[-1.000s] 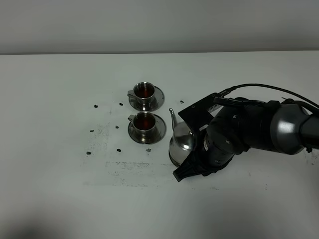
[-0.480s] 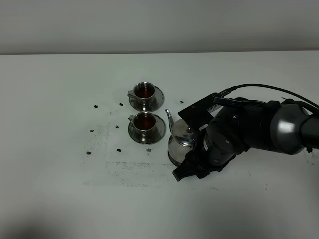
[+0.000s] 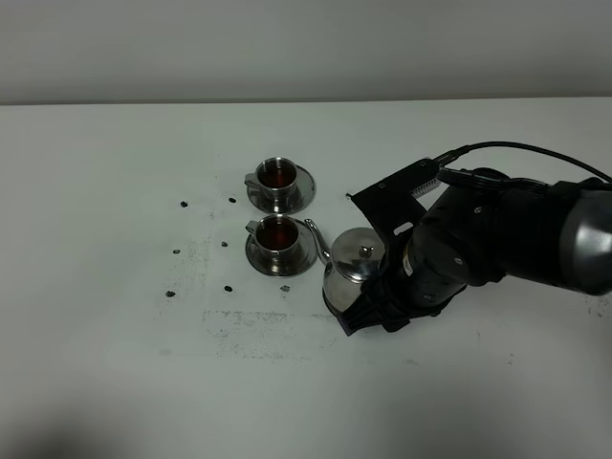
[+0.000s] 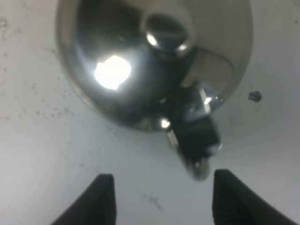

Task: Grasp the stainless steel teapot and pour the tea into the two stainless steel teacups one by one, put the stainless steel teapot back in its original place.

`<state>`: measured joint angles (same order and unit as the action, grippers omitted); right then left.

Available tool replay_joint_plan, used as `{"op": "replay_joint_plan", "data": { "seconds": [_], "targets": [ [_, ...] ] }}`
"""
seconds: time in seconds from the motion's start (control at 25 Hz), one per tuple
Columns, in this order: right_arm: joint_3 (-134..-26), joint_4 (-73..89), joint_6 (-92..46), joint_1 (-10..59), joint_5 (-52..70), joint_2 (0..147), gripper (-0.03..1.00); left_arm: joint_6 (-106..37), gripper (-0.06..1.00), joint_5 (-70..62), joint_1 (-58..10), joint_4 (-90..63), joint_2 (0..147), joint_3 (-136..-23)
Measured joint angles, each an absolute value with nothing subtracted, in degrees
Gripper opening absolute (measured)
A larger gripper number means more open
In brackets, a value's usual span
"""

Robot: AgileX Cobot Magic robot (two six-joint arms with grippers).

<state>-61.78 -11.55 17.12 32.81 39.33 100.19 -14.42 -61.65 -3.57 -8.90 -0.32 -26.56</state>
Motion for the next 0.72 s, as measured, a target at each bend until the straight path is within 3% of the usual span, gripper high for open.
{"op": "replay_joint_plan", "data": {
  "seconds": [0.24, 0.72],
  "targets": [
    [-61.8, -13.4, 17.1, 31.5, 43.2, 89.0, 0.48, -14.4, 0.52, -61.7, -3.6, -8.9, -0.3, -26.6],
    [-61.6, -21.7, 14.1, 17.0, 63.4, 53.7, 0.48, -14.4, 0.52, -61.7, -3.6, -8.9, -0.3, -26.6]
  ]
}}
